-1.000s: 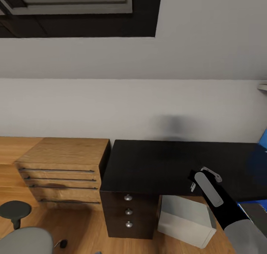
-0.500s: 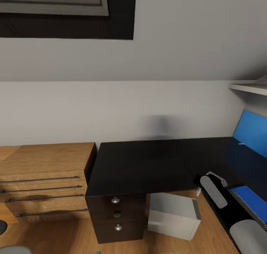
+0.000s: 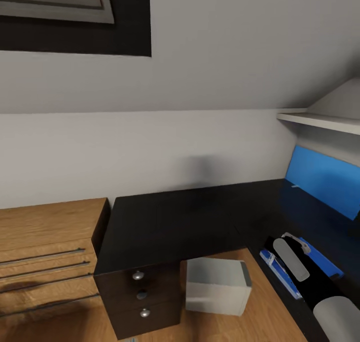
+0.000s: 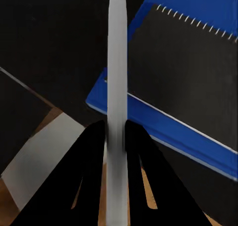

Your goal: In the bedroom, organize the workspace by keeping the computer under the desk, ensuring the monitor is on the desk, placing the keyboard on the desk next to the monitor, placing the mouse on the desk next to the keyboard, moving the folder from the swivel chair onto the desk next to the mouse, stacking the notebook on top of the folder with the pen on top of the notebook, and positioning the swivel chair next to the desk.

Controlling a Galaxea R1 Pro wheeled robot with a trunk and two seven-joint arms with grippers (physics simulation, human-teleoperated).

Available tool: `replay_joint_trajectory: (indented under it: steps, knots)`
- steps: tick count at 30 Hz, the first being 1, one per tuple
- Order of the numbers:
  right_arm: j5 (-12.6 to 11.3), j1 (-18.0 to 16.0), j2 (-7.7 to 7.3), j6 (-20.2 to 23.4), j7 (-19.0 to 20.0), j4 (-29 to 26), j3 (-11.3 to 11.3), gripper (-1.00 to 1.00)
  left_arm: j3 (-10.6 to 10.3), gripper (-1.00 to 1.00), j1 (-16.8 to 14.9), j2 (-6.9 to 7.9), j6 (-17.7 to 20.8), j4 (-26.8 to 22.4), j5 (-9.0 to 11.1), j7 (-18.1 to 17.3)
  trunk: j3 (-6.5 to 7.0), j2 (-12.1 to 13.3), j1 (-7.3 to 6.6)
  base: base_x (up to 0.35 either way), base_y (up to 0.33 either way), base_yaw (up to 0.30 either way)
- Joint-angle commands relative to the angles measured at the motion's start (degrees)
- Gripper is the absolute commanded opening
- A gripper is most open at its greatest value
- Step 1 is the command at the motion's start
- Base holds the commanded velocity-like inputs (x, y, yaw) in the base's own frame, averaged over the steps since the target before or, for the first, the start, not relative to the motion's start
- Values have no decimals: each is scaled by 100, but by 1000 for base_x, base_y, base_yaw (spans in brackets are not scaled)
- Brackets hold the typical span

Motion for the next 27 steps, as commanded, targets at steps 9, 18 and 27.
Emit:
replay_joint_trajectory:
  steps: [9,18,27]
  knots:
    - [-32,-7,-7,13,-2,25,17,-100,-6,100,1,2,23,-16,38,35,33,-6,1,0,0,-263]
    - [-31,-7,-6,12,-1,26,21,-100,-6,100,1,2,21,-16,35,35,68,-6,1,0,0,-257]
    - [-31,-7,23,11,-1,23,29,-100,-6,100,1,9,-57,-16,35,37,73,-6,1,0,0,-60]
